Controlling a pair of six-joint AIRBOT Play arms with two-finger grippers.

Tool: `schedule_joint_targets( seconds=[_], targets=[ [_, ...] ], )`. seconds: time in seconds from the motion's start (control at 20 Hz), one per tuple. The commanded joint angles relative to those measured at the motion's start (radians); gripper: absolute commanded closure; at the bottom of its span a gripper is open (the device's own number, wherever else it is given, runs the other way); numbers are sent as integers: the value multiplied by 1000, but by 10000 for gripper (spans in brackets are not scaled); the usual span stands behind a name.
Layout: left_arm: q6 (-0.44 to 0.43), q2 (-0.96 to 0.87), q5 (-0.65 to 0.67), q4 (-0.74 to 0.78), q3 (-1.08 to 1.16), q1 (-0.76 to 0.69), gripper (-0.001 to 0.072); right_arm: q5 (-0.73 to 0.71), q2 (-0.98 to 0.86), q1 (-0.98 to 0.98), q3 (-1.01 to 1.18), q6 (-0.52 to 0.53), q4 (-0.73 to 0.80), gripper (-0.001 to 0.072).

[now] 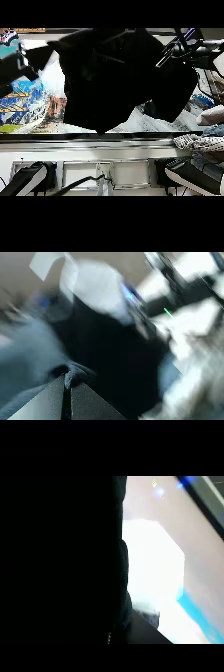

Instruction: Fold the clothes and pants, and hang the long-sleeved shirts on hangers.

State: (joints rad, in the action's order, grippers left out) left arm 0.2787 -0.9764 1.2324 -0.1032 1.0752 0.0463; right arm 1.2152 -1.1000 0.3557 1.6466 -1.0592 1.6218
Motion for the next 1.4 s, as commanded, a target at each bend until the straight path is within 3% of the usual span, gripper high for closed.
schedule_joint_targets(
  seconds=[0.0,0.05,0.1,0.15,0.2,0.4,0.6,0.7,0.85,1.05,1.35],
  targets=[
    [108,14,53,155,-3,-155,678,-122,3,0,2,-155,17,689],
    [107,11,53,157,-5,-210,617,-136,3,0,2,-176,29,689],
    [106,6,42,156,-5,-267,401,-147,3,-1,2,-196,51,689],
    [106,2,7,158,-5,-316,230,-162,3,-1,2,-222,87,689],
    [107,-5,-39,164,-5,-363,199,-181,3,-1,2,-264,146,689],
    [116,-15,-212,271,-5,-490,218,-241,4,-86,2,-552,373,689],
    [234,-15,-298,438,-5,-555,237,-237,8,-315,16,-797,402,690],
    [296,-15,-298,515,-5,-560,289,-240,6,-409,77,-807,410,690],
    [361,-15,-298,592,-5,-560,289,-238,-15,-550,219,-807,429,690],
    [365,-15,-298,597,-5,-560,289,-241,-60,-729,394,-806,429,690],
    [366,-15,-298,597,-5,-560,289,-305,-79,-928,416,-816,422,691]
  ],
)
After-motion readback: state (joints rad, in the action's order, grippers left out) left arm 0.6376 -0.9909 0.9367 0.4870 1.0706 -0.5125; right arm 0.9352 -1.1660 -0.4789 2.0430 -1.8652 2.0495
